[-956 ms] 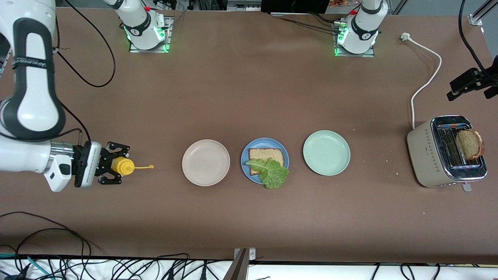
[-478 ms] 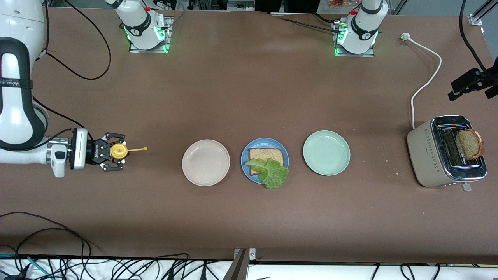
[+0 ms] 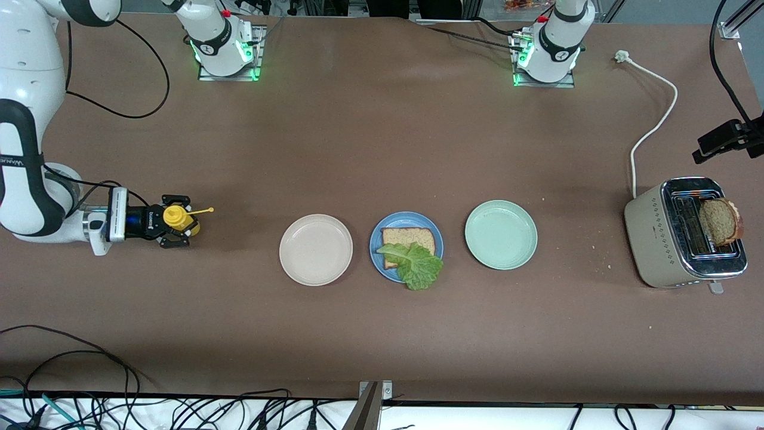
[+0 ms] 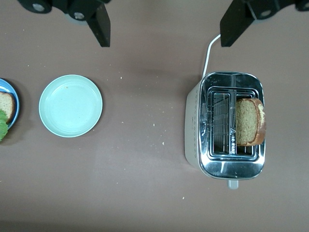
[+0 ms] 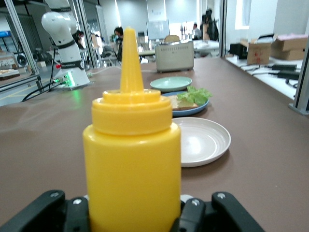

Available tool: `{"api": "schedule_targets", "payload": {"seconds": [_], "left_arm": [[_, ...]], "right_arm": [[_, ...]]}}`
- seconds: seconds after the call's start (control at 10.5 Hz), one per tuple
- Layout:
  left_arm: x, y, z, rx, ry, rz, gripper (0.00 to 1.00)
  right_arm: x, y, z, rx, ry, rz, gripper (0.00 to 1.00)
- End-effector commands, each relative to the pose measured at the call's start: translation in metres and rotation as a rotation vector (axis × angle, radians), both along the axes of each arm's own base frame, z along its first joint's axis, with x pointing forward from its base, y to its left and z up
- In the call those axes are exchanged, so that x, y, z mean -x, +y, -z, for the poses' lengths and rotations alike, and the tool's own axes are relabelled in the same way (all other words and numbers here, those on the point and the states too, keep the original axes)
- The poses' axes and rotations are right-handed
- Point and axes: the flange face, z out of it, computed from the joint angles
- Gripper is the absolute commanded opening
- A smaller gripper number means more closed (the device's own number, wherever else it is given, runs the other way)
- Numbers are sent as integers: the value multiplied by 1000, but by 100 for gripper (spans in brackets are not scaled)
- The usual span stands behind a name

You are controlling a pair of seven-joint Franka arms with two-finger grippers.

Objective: Make sandwich in blue plate with both arms
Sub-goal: 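Set the bottle down and open the right gripper while the left gripper reaches the toaster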

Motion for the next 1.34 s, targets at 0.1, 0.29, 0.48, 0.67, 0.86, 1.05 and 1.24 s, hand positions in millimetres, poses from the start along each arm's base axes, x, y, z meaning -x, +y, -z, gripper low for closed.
{"api": "schedule_targets", "payload": {"seconds": [0.1, 0.29, 0.48, 0.67, 0.86, 1.05, 1.24], "left_arm": [[-12, 19, 17, -26, 33, -11, 100], [-19, 27, 28, -21, 40, -11, 100], [-32, 45, 45, -25, 15, 56, 100], [-30, 75, 50, -8, 15, 123, 100], [-27, 88, 50, -16, 17, 107, 100], [-28, 92, 53, -20, 22, 101, 100], [-45, 132, 107, -68, 70, 69, 100]], "right_arm": [[11, -6, 53, -136, -60, 17, 0], [10, -4, 66, -147, -66, 12, 0], [16, -4, 76, -170, -46, 10, 0], [15, -2, 84, -208, -47, 56, 0], [16, -1, 89, -209, -37, 58, 0], [17, 0, 91, -211, -31, 58, 0], [15, -1, 89, -209, -32, 60, 19]]}}
